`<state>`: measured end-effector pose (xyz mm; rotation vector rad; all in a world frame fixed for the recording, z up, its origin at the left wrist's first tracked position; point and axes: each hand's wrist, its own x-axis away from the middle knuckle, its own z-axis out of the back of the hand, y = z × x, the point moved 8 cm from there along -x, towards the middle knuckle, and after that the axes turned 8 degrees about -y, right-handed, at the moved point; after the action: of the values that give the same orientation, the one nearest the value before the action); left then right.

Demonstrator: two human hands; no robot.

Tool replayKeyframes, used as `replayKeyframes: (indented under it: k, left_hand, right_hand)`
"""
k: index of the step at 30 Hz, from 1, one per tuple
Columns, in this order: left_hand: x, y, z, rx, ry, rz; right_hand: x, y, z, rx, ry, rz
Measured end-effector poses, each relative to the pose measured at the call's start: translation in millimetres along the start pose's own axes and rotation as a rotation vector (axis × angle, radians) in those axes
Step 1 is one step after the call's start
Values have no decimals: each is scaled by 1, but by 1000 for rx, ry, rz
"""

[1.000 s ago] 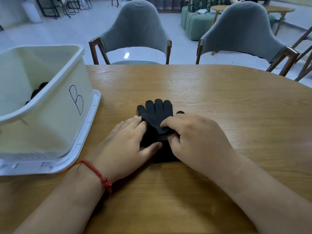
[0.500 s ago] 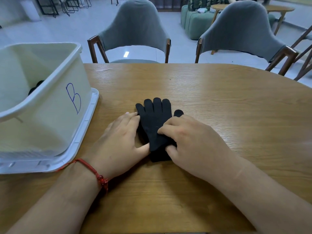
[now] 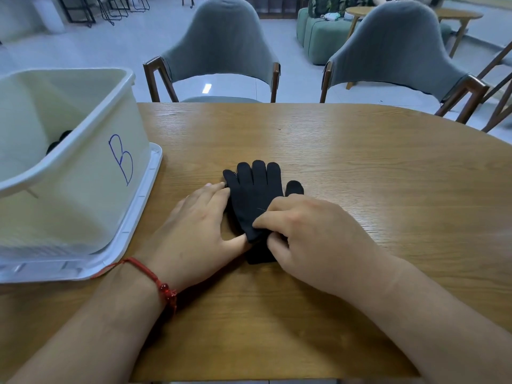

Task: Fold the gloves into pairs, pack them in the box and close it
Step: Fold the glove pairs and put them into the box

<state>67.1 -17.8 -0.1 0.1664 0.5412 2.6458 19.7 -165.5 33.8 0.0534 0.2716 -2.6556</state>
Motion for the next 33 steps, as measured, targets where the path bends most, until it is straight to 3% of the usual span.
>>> replayKeyframes:
  k: [7,16,33]
  left_hand:
    - [-3,-15,4,178,-152,13]
    - [-10,-14,15,253,8,38]
    - [-12,-11,8,-60,-44,37]
  right_hand:
    - [0,2,3,-71,-17,0]
    - [2,1,1,-39,-58,29]
    - [5,-5,1,-23,-26,74]
